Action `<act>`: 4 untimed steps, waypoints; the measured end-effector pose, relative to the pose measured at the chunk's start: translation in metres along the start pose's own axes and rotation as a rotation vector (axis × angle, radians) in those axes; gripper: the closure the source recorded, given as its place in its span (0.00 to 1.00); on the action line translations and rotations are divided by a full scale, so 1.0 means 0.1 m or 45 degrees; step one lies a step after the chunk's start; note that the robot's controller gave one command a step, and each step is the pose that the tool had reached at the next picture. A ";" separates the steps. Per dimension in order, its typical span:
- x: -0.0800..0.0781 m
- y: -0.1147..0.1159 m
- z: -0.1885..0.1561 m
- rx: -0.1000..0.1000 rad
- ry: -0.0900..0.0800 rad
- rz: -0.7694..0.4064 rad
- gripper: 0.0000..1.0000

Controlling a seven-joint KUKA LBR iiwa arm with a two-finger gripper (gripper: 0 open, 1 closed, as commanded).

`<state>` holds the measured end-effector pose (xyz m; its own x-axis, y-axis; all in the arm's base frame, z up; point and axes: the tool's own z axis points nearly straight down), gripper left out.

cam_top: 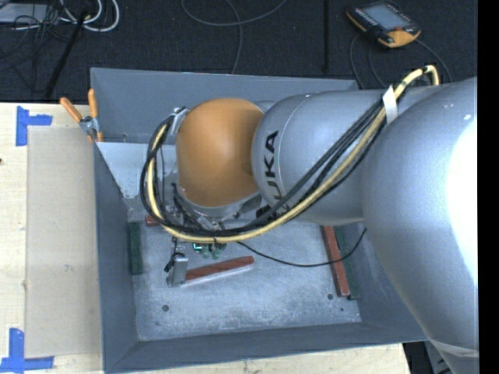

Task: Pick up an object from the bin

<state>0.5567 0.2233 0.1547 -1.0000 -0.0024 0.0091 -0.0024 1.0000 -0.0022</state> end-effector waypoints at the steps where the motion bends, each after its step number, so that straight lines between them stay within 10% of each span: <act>1: -0.02 -0.01 -0.04 -0.002 -0.009 0.005 0.00; 3: -0.47 -0.68 0.22 0.001 -0.014 -0.032 0.00; 4: -0.61 -0.62 0.60 -0.004 -0.016 -0.015 0.00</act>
Offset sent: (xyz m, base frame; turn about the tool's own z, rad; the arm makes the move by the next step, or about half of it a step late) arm 0.0610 -0.0913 -0.0240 -0.0113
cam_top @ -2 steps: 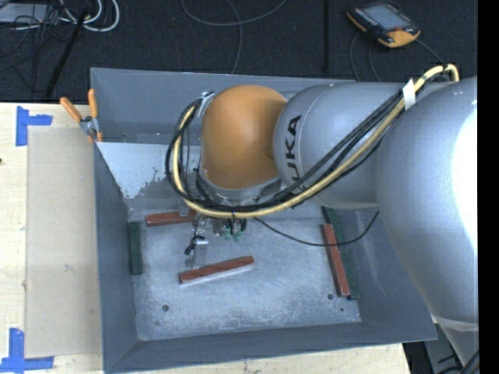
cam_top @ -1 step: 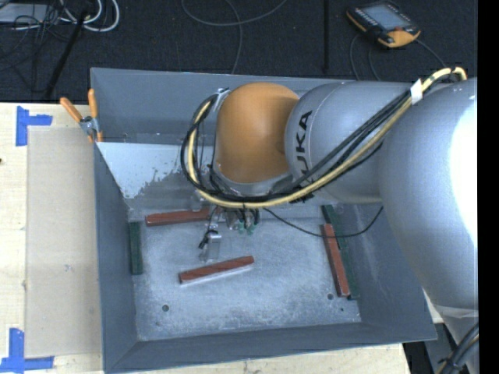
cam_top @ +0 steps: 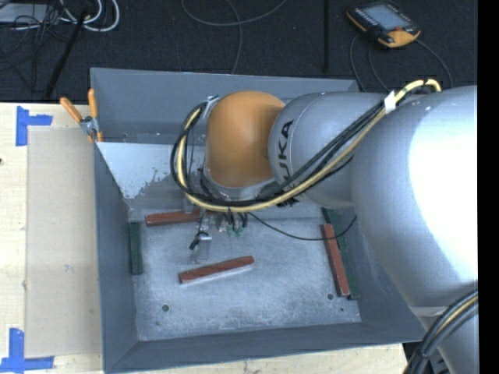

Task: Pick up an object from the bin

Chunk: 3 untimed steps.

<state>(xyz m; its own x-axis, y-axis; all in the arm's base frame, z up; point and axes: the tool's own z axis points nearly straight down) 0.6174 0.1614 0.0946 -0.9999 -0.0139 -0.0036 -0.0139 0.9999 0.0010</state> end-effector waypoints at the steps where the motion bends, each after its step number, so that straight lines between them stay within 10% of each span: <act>1: 0.24 -1.23 0.16 0.000 0.008 -0.130 1.00; 2: 0.24 -1.23 0.16 0.000 0.007 -0.128 0.00; 3: 0.24 -1.23 0.16 0.000 0.008 -0.127 0.00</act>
Offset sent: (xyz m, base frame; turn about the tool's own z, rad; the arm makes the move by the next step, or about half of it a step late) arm 0.0000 0.0000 0.0000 0.0000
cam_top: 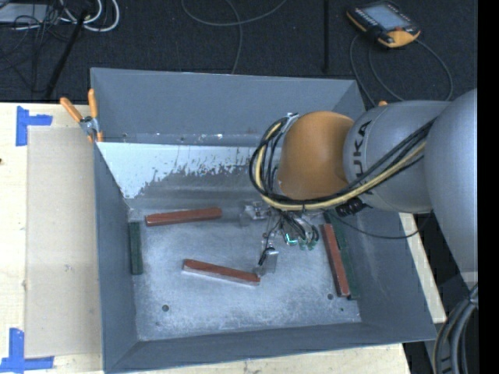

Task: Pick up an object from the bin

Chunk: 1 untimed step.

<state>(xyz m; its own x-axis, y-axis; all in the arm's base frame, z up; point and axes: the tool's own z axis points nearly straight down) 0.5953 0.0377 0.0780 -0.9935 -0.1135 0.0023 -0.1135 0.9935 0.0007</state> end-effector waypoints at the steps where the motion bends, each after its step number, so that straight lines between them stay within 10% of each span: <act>1: 0.00 0.00 0.00 0.000 0.000 0.000 0.00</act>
Offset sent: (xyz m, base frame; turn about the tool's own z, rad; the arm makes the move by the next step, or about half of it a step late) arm 0.0000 0.0000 0.0000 0.0000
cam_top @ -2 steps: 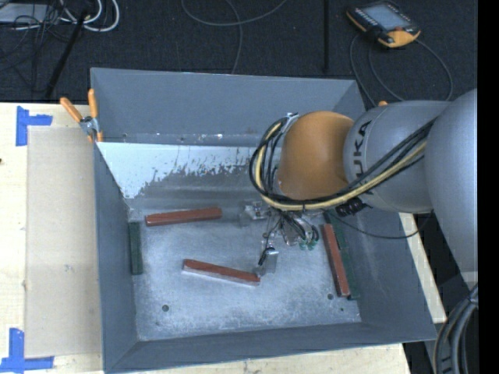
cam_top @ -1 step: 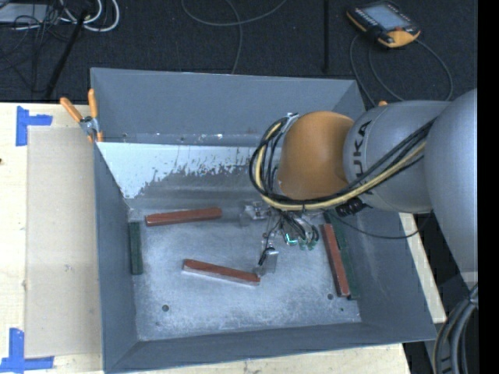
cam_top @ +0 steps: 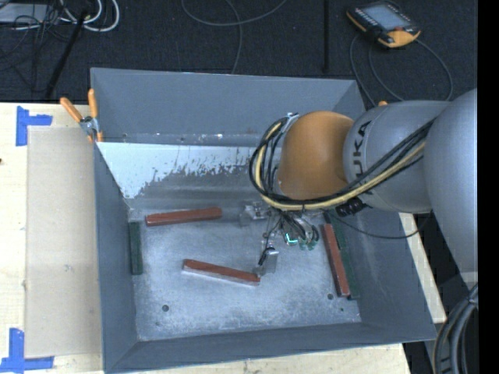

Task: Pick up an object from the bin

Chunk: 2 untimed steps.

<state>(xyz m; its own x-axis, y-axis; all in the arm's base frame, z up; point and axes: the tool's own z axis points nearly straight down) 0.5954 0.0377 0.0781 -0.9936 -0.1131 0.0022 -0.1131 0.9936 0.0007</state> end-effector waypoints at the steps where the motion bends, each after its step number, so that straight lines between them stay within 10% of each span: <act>1: 0.00 0.00 0.00 0.000 0.000 0.001 0.00; 2: 0.43 0.36 0.04 0.002 -0.002 -0.087 0.00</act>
Offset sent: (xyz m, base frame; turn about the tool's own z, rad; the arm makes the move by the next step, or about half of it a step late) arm -0.0942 0.0632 -0.0081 -0.1349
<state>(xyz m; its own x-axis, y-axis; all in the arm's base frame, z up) 0.5482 0.0682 0.0741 -0.9835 -0.1807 0.0003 -0.1807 0.9835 -0.0007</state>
